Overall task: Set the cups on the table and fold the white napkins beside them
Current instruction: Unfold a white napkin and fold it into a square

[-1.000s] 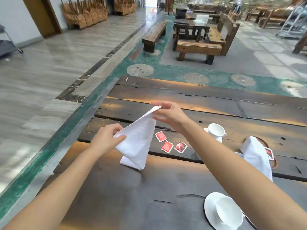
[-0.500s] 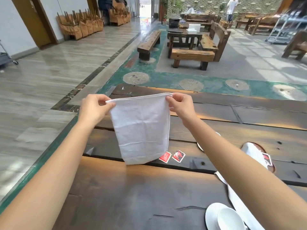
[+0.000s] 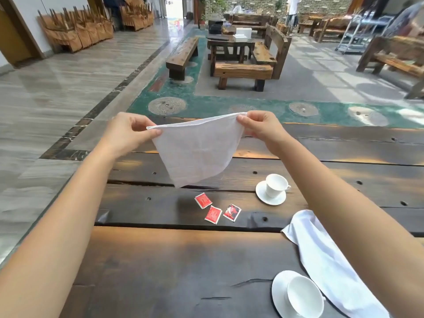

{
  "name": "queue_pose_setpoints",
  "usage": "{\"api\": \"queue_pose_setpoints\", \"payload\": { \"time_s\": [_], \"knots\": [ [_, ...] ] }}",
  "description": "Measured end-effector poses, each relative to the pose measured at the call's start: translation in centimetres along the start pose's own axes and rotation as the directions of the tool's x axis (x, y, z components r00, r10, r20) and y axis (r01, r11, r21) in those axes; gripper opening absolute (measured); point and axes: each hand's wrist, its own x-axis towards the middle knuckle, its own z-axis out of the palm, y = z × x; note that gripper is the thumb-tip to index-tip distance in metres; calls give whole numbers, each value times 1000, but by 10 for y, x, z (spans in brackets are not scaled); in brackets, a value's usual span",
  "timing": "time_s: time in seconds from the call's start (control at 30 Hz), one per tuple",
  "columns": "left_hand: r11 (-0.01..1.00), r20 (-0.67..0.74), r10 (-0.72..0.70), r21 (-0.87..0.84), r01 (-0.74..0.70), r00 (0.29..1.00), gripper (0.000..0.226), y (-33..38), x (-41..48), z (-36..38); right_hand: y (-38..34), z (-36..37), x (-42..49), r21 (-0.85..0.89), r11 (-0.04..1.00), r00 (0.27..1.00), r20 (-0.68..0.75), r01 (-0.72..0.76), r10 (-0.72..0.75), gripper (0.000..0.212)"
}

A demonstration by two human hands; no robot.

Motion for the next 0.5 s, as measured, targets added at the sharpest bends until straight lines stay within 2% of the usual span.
{"api": "queue_pose_setpoints", "payload": {
  "time_s": [0.07, 0.1, 0.17, 0.2, 0.27, 0.37, 0.43, 0.5],
  "knots": [
    [999, 153, -38, -6, 40, 987, 11, 2, -17, -4, 10, -10, -14, -8, 996, 979, 181, -92, 92, 16],
    [998, 225, -63, -3, 65, 972, 12, 1, -26, -5, 16, -14, -23, -15, 989, 951, 272, -149, 148, 23],
    [994, 373, -111, 50, 100, 921, 12, -4, -44, -3, 32, -18, -42, -54, 960, 862, 428, -275, 271, 37],
    [990, 451, -135, 87, 108, 882, 13, -8, -54, 2, 42, -18, -54, -94, 939, 805, 491, -330, 332, 35],
    [981, 611, -189, 148, 123, 769, 13, -20, -78, 17, 68, -13, -80, -195, 898, 686, 587, -395, 429, 22],
    [967, 792, -254, 230, 114, 555, 11, -40, -115, 48, 109, 1, -123, -312, 825, 517, 660, -472, 545, 8],
    [956, 859, -294, 266, 125, 418, 10, -53, -138, 68, 132, 10, -150, -361, 763, 418, 671, -537, 612, 12],
    [947, 892, -315, 276, 163, 324, 10, -67, -154, 81, 149, 16, -171, -356, 716, 357, 682, -601, 639, 11]
  ]
}}
